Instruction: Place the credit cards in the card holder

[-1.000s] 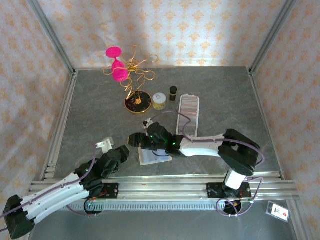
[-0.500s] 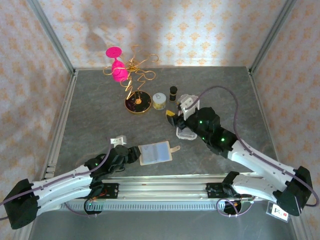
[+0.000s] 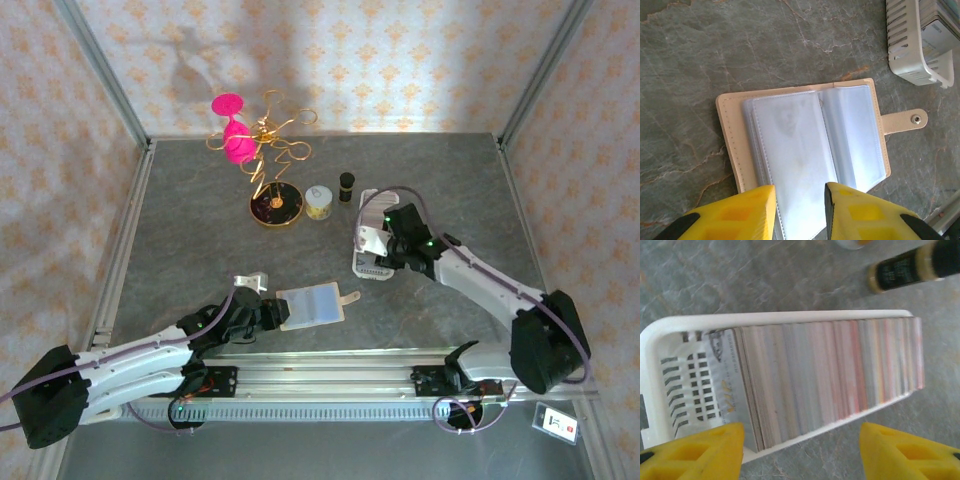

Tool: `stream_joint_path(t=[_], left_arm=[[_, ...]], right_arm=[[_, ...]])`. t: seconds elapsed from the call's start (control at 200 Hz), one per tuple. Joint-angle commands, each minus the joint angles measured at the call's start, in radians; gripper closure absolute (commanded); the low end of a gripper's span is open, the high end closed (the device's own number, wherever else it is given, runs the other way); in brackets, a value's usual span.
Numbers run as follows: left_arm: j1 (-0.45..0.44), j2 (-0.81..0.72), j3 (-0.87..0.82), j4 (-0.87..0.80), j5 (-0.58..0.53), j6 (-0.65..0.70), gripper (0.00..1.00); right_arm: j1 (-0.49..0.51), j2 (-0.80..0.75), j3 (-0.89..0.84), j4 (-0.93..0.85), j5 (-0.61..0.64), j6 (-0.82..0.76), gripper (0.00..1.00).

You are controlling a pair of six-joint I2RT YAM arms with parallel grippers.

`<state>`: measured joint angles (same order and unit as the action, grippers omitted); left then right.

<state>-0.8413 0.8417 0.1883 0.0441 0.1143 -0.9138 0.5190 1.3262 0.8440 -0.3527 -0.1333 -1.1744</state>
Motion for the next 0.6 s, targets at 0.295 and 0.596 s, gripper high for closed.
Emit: stream_joint_path(t=[0.295, 0.596], left_arm=[[0.007, -0.035, 0.01, 0.008, 0.015, 0.012, 0.74], [0.006, -0.046, 0.0, 0.008, 0.015, 0.0, 0.75]], right_arm=[[0.003, 0.134, 0.053, 0.047, -0.048, -0.107, 0.38], [0.024, 0.159, 0.035, 0.052, -0.046, -0.128, 0.34]])
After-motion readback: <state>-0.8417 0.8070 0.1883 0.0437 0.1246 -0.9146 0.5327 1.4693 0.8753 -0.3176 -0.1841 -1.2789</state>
